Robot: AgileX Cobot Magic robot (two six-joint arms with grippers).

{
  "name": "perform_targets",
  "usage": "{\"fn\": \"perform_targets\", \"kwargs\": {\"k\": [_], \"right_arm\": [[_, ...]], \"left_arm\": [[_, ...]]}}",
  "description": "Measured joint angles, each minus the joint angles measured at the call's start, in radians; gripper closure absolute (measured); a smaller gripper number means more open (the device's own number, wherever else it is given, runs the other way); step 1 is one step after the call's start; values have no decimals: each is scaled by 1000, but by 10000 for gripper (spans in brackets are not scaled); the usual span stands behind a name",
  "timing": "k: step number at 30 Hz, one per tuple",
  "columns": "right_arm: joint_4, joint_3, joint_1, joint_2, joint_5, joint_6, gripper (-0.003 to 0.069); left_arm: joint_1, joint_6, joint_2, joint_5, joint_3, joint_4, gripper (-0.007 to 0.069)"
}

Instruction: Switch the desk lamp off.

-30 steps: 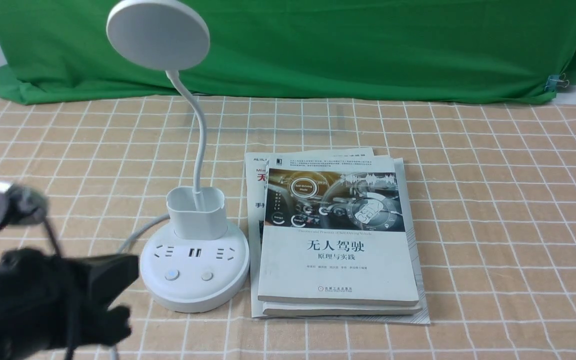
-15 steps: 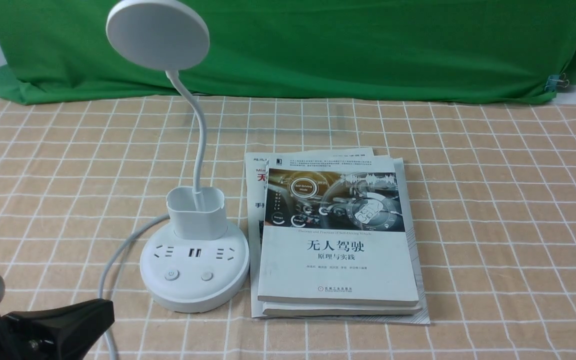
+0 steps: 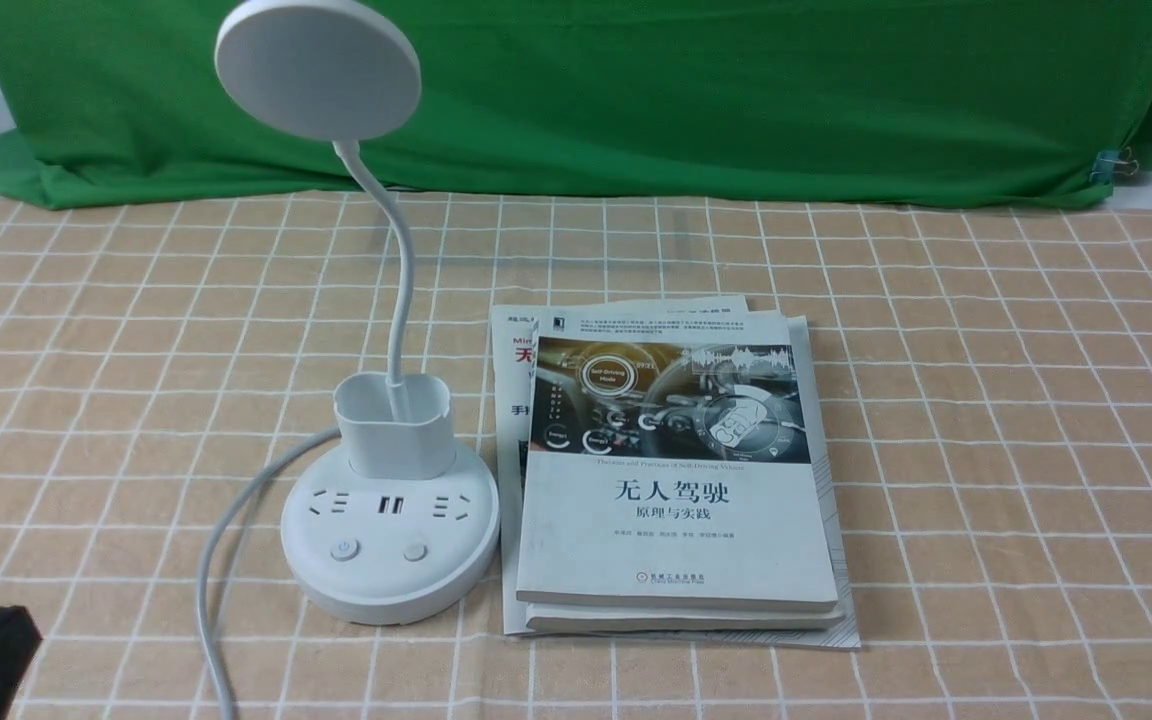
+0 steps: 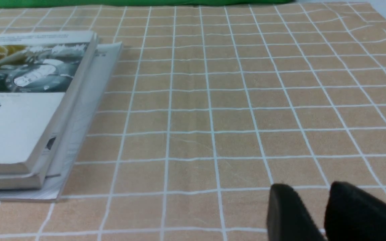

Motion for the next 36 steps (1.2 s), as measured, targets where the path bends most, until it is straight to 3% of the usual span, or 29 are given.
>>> {"fn": "perform_targets", "kwargs": {"k": [5, 13, 36], "right_arm": [[0, 0, 0, 0, 0, 0, 416], [0, 0, 0, 0, 0, 0, 416], [0, 0, 0, 0, 0, 0, 416]], "left_arm": [[95, 1, -90, 24, 38, -44, 625], [98, -4, -96, 117, 38, -47, 625], [67, -7, -96, 120, 38, -39, 625]]}}
